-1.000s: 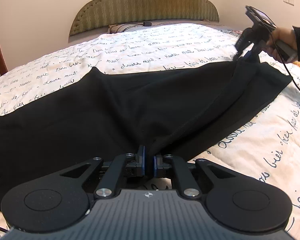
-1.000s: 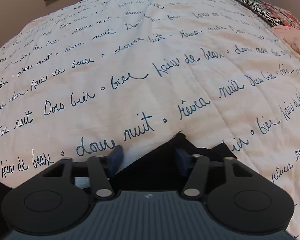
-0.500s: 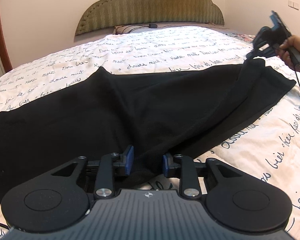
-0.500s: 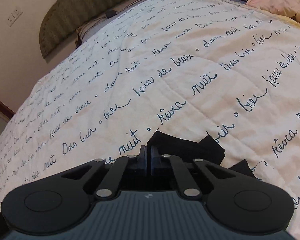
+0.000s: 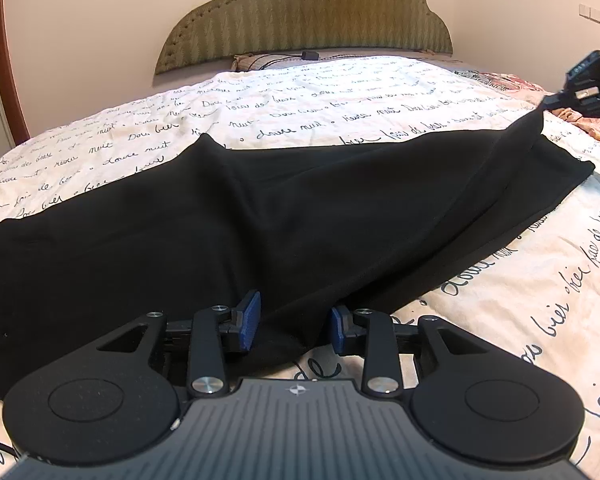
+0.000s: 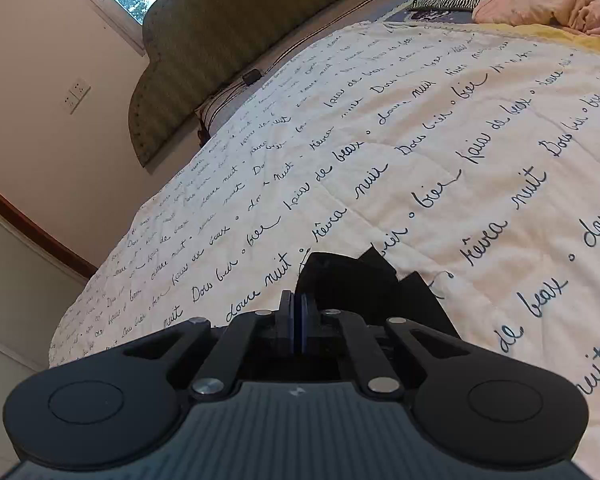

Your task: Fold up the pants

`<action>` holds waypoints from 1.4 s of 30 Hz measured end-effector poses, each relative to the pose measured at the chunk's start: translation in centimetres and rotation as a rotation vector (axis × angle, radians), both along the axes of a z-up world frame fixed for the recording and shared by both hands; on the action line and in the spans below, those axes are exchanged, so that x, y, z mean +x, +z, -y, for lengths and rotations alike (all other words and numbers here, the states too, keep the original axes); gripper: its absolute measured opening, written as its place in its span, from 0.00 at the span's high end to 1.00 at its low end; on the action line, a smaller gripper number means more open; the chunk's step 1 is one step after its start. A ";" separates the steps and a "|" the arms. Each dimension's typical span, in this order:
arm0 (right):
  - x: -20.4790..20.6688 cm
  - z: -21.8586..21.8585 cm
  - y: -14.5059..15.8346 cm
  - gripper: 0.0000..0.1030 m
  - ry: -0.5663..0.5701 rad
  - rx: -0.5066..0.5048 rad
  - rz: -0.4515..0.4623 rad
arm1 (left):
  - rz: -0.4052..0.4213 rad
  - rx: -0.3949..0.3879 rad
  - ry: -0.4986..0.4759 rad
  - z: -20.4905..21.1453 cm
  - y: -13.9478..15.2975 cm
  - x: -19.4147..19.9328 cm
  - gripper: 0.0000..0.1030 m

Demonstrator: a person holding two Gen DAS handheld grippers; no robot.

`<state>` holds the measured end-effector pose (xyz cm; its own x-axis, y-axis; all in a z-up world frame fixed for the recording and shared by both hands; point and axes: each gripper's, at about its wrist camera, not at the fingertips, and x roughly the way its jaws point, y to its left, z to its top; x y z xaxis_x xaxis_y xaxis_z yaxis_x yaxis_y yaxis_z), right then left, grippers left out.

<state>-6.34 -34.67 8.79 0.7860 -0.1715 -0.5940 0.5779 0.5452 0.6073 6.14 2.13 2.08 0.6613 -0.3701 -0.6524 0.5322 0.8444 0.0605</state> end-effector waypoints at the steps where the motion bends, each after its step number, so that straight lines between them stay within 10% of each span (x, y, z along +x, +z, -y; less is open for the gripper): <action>1: -0.8 0.0 -0.1 0.97 -0.008 0.019 0.020 | 0.001 0.001 -0.002 0.0 0.0 0.0 0.60; 11: -9.8 0.2 -6.5 0.97 -0.143 0.186 0.056 | -0.014 -0.025 -0.008 -0.2 0.2 0.1 0.58; 18: -10.3 0.4 -7.4 0.93 -0.147 0.357 0.305 | -0.045 -0.050 0.014 -0.5 0.9 -0.1 0.56; 24: -6.1 0.3 -9.5 0.93 -0.080 0.395 0.061 | -0.066 -0.115 0.042 -1.4 2.4 -1.1 0.48; 42: -6.3 1.6 -10.0 0.81 -0.119 0.456 0.101 | 0.011 -0.163 0.007 -0.6 5.8 -3.1 0.41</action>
<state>-12.61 -36.31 -1.22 0.8346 -0.0034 -0.5508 0.5455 0.1437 0.8257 3.01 2.71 7.89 0.6715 -0.4654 -0.5767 0.5261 0.8474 -0.0714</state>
